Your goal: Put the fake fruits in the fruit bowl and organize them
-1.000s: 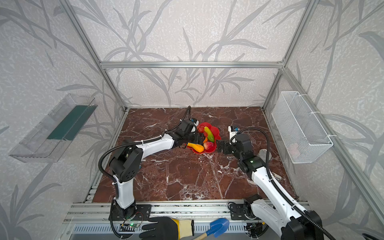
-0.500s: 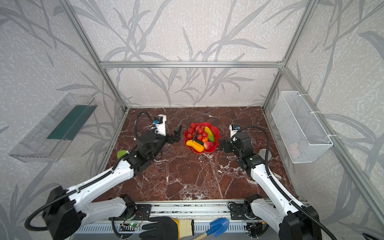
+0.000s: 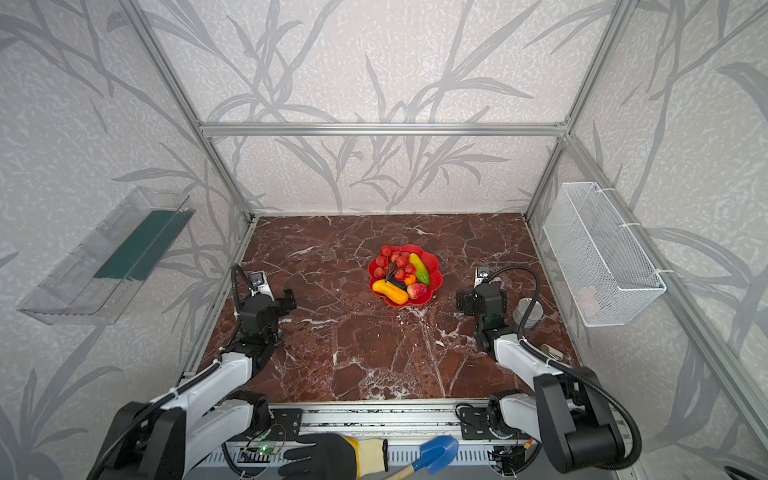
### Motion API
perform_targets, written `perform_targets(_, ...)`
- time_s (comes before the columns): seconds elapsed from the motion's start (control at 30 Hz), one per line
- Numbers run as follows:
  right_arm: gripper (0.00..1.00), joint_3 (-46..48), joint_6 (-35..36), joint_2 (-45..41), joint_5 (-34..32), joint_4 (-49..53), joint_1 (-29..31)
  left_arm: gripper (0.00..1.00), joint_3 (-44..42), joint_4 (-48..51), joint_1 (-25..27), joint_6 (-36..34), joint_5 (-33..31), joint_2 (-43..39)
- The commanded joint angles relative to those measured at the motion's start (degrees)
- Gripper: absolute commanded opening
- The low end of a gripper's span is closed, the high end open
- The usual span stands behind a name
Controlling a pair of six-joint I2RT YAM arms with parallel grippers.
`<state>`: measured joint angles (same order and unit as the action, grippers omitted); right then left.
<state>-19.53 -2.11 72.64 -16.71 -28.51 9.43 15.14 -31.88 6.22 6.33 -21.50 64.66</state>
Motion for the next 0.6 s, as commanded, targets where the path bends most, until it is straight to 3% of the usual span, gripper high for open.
perform_targets(0.0,0.99,1.91,4.1,7.58,-2.66,-24.7,-0.61,1.0,2.79,-12.06,-2.72,1.38,5.87,10.65)
perform_targets(0.1,0.99,2.64,5.42,16.29,2.84,-34.65,-0.98,1.0,11.3,2.64,-5.72,2.88,11.19,13.67)
perform_targets(0.17,0.99,2.64,6.92,20.03,4.11,-39.19,-0.7,0.98,11.62,0.87,-6.28,2.22,12.73,15.0)
perform_targets(0.27,0.99,0.47,6.71,16.54,6.52,-29.3,-0.73,0.97,5.86,-7.8,-6.01,-3.89,15.88,11.49)
perform_targets(0.33,0.99,0.59,7.94,19.33,7.66,-34.31,-0.68,1.0,-0.19,-19.5,-6.1,-4.21,11.8,9.79)
perform_targets(0.4,0.99,1.16,7.45,18.3,7.1,-33.34,-0.64,1.0,-2.47,-26.69,-6.23,-2.56,8.44,13.13)
perform_targets(0.5,0.99,1.15,7.86,19.12,7.19,-34.77,-0.54,1.0,-1.45,-33.37,-6.29,-4.96,13.24,22.33)
perform_targets(0.57,0.99,1.3,7.75,18.88,7.37,-34.78,-0.55,1.0,-0.02,-38.65,-6.23,-6.49,13.18,27.23)
